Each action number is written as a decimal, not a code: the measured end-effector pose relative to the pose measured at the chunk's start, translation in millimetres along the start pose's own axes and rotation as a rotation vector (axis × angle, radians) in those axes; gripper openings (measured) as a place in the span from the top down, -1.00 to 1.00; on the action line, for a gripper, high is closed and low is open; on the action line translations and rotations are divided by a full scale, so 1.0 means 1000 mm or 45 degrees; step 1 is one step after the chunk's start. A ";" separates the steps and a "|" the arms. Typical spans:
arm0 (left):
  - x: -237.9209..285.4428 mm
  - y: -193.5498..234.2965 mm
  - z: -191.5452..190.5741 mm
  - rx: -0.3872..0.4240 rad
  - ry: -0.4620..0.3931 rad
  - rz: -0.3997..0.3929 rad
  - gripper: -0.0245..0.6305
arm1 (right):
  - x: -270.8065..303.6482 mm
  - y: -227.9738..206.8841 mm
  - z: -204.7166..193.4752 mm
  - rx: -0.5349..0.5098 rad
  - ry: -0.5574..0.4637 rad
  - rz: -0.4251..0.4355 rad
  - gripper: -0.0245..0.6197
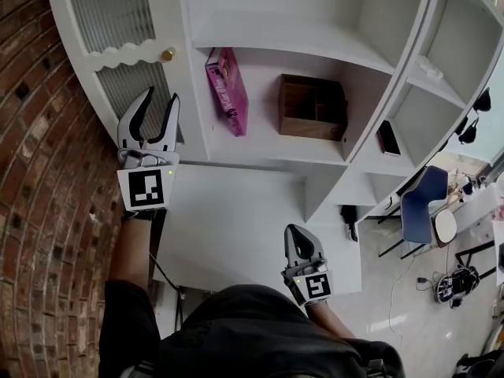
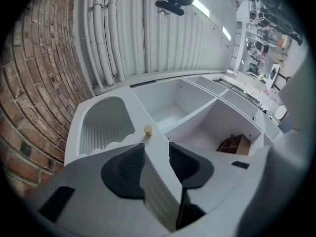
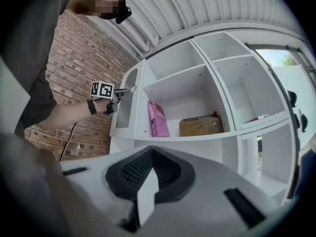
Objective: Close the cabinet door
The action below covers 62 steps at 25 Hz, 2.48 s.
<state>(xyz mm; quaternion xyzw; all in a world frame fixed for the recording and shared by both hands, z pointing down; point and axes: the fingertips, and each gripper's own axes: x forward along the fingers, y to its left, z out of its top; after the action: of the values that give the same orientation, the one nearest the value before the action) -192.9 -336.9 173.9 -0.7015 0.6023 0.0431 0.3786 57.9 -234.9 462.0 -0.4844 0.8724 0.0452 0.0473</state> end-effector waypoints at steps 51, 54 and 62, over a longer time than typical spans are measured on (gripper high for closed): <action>-0.268 0.059 -0.030 -0.095 0.452 0.356 0.92 | 0.081 0.101 0.090 -0.072 -0.299 0.442 0.92; -0.276 0.055 -0.036 -0.114 0.478 0.361 0.92 | 0.081 0.103 0.092 -0.082 -0.304 0.446 0.92; -0.289 0.045 -0.051 -0.160 0.529 0.362 0.92 | 0.083 0.108 0.092 -0.082 -0.306 0.461 0.92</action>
<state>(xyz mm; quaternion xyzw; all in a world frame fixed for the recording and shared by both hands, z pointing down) -331.1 -131.4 337.5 -0.6258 0.7557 -0.0117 0.1926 -73.6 -236.6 363.4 -0.3121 0.9314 0.1383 0.1266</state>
